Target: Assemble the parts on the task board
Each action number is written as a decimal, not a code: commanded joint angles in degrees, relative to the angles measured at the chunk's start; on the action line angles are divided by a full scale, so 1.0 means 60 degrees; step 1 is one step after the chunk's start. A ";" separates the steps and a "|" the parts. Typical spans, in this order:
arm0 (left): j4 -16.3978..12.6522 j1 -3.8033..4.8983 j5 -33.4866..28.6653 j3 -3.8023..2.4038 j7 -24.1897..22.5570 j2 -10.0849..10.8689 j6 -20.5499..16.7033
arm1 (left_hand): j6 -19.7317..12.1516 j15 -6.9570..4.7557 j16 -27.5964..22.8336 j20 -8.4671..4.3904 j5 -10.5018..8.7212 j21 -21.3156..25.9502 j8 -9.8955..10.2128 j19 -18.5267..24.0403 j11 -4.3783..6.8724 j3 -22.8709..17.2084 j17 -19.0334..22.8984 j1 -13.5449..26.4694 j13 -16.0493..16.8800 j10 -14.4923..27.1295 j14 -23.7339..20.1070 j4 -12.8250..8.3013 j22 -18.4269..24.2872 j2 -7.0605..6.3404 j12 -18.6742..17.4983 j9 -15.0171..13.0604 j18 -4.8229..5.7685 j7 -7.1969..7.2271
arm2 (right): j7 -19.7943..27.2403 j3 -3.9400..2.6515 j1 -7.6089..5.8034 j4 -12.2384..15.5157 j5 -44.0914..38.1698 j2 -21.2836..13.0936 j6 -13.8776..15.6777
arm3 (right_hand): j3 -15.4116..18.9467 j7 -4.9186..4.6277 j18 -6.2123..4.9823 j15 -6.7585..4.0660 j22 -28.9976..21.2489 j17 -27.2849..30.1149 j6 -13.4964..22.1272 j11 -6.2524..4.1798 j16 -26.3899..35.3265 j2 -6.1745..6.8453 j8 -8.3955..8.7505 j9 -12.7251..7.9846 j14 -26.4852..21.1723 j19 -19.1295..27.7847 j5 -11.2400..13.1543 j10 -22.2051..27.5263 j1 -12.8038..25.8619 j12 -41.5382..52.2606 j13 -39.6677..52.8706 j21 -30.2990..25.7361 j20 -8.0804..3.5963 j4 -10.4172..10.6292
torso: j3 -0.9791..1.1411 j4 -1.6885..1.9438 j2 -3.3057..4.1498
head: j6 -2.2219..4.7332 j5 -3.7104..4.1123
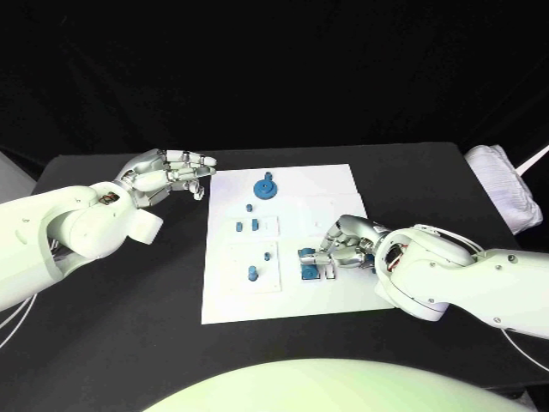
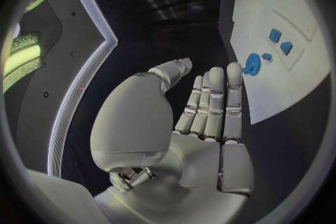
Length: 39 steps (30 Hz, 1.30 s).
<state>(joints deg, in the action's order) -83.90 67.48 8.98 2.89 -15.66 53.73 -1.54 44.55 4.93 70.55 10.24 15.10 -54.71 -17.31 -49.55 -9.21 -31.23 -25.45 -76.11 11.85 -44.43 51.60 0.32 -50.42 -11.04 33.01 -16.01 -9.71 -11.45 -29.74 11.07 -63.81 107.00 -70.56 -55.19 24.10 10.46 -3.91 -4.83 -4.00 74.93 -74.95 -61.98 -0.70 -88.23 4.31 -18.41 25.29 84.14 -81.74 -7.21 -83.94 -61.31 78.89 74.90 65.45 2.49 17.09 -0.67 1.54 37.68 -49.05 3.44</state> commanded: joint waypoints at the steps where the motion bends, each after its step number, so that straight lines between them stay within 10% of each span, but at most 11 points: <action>1: -0.0019 -0.0004 0.0032 -0.0006 -0.0031 -0.0009 0.0155 | -0.0054 0.0038 0.0025 0.0071 0.0037 0.0065 -0.0053 -0.0021 0.0006 -0.0006 0.0014 0.0001 -0.0014 0.0047 -0.0017 0.0052 0.0013 0.0068 0.0045 0.0010 -0.0144 -0.0184 | 0.0190 0.0000 0.0008 0.0033 -0.0128 -0.0012 0.0093 | -0.0109 -0.0017 -0.0004 0.0032 0.0199 -0.1554 0.0065 0.0074 0.0050 -0.0005 -0.0039 0.0007 0.0774 0.0065 0.0054 -0.0214 0.0088 -0.0051 0.1173 -0.0053 0.0000 -0.0016 | 0.0001 -0.0002 0.0001 | 0.0000 0.0014; 19: 0.0021 -0.0006 0.0032 -0.0006 -0.0037 -0.0006 0.0169 | -0.0054 0.0038 0.0025 0.0071 0.0037 0.0065 -0.0053 -0.0021 0.0006 -0.0006 0.0014 0.0001 -0.0014 0.0047 -0.0017 0.0052 0.0013 0.0068 0.0045 0.0010 -0.0144 -0.0184 | 0.0988 0.0000 0.0001 0.0545 -0.0207 -0.0602 -0.0189 | -0.0460 0.0132 0.0027 -0.0064 0.0372 -0.1681 -0.0163 -0.0051 0.0020 0.0023 -0.0467 0.0140 0.0804 -0.0043 -0.0153 -0.0306 -0.2235 0.0039 0.1327 0.0025 -0.0072 -0.0097 | 0.0008 -0.0013 0.0001 | 0.0016 0.0021; 39: 0.0033 -0.0016 0.0032 -0.0005 -0.0035 -0.0018 0.0159 | -0.0062 0.0041 0.0027 0.0072 0.0029 0.0073 -0.0072 -0.0027 0.0003 -0.0002 0.0015 0.0008 -0.0020 0.0056 -0.0020 0.0074 0.0019 0.0063 0.0065 0.0011 -0.0143 -0.0188 | 0.0602 0.0004 0.0030 -0.0051 -0.0416 -0.0236 -0.0542 | -0.0636 0.0352 0.0105 -0.0227 0.0650 -0.1938 -0.0281 -0.0244 -0.0078 -0.0419 -0.0959 0.0372 0.0859 -0.0216 -0.0023 -0.0484 -0.2793 0.0370 0.1579 0.0412 -0.0219 -0.0126 | -0.0008 -0.0002 0.0003 | -0.0002 0.0008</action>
<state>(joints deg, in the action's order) -83.63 67.44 9.02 2.90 -15.57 53.70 -1.41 44.55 4.93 70.55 10.27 15.10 -54.47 -17.55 -49.58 -9.21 -31.21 -25.45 -76.11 11.77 -44.43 51.60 0.33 -50.35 -11.04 33.14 -16.01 -9.71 -11.45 -25.45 10.92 -63.83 107.25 -72.14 -56.62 22.94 6.99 -2.16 -4.83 -5.03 74.91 -74.92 -63.74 -1.64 -88.50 2.48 -24.01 27.50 83.94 -82.80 -6.97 -84.03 -77.01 80.89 75.10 67.73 1.42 16.30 -0.69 1.58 37.70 -48.98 3.67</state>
